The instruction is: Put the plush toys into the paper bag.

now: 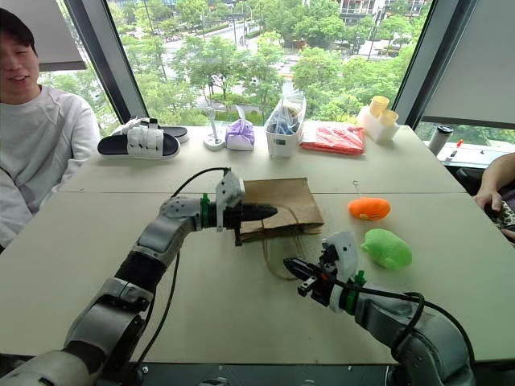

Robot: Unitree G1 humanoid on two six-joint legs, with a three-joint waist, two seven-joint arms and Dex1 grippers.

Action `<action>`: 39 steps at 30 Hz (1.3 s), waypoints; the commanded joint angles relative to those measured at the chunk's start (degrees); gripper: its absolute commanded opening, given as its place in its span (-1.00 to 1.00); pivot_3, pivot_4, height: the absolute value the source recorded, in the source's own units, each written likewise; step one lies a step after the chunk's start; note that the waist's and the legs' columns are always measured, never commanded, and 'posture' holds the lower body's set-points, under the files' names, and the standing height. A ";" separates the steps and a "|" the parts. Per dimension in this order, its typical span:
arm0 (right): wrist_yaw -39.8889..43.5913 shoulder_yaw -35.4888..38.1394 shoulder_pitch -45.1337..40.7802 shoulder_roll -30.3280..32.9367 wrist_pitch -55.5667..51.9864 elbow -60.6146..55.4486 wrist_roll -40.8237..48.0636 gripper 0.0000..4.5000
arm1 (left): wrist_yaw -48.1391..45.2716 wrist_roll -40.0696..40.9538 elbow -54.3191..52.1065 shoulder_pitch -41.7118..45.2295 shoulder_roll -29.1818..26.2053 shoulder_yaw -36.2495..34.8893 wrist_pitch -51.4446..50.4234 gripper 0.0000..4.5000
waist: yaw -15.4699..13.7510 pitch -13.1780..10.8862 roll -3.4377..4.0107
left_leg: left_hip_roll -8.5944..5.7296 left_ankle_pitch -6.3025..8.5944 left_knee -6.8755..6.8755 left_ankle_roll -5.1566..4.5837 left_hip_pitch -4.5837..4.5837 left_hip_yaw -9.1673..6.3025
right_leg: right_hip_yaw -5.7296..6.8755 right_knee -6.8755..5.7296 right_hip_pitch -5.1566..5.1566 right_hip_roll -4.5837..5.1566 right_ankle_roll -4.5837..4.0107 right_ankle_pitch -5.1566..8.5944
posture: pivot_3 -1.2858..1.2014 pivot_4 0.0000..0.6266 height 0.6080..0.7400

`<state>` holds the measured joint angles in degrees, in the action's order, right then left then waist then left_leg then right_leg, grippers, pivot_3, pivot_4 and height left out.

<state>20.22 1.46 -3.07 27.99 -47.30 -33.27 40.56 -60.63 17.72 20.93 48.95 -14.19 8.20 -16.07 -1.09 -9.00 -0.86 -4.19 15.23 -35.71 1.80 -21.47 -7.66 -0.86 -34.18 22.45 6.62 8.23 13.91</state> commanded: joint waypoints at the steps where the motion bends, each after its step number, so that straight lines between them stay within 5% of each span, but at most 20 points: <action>1: -2.11 -1.94 -2.45 -3.00 4.23 1.71 -4.58 -1.00 | 1.03 4.61 -3.39 1.71 0.62 -2.81 -7.28 -0.98 | 0.52 0.01 0.01 | 0.00 -0.01 0.02 0.02 0.01 -0.03 | -0.01 -0.02 0.01 0.00 0.00 0.00 | 0.03 -0.52 1.00; 25: -0.08 -7.77 -19.80 -13.17 19.48 31.80 -24.03 -1.00 | 0.81 9.62 -10.39 -1.06 0.90 -3.48 -15.57 -0.98 | 1.96 0.01 0.03 | 0.01 -0.24 0.15 0.42 0.05 -0.03 | -0.09 -0.13 0.16 -0.06 -0.04 -0.02 | 0.03 -0.52 1.00; 39: 1.41 -9.15 -19.58 -18.62 21.71 40.53 -27.83 -1.00 | 3.32 18.07 -20.62 2.23 1.02 -5.95 -23.75 -0.98 | 2.22 0.03 0.05 | 0.01 -0.32 0.18 0.56 0.06 -0.06 | -0.11 -0.17 0.19 -0.06 -0.05 -0.03 | 0.03 -0.52 1.00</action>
<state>21.26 -7.69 -22.69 10.04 -25.89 7.13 12.61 -57.03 33.49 3.58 50.05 -12.98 3.12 -38.64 1.13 -8.97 -0.81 -4.17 14.91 -35.52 2.36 -21.39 -7.72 -0.98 -34.36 22.64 6.56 8.18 13.88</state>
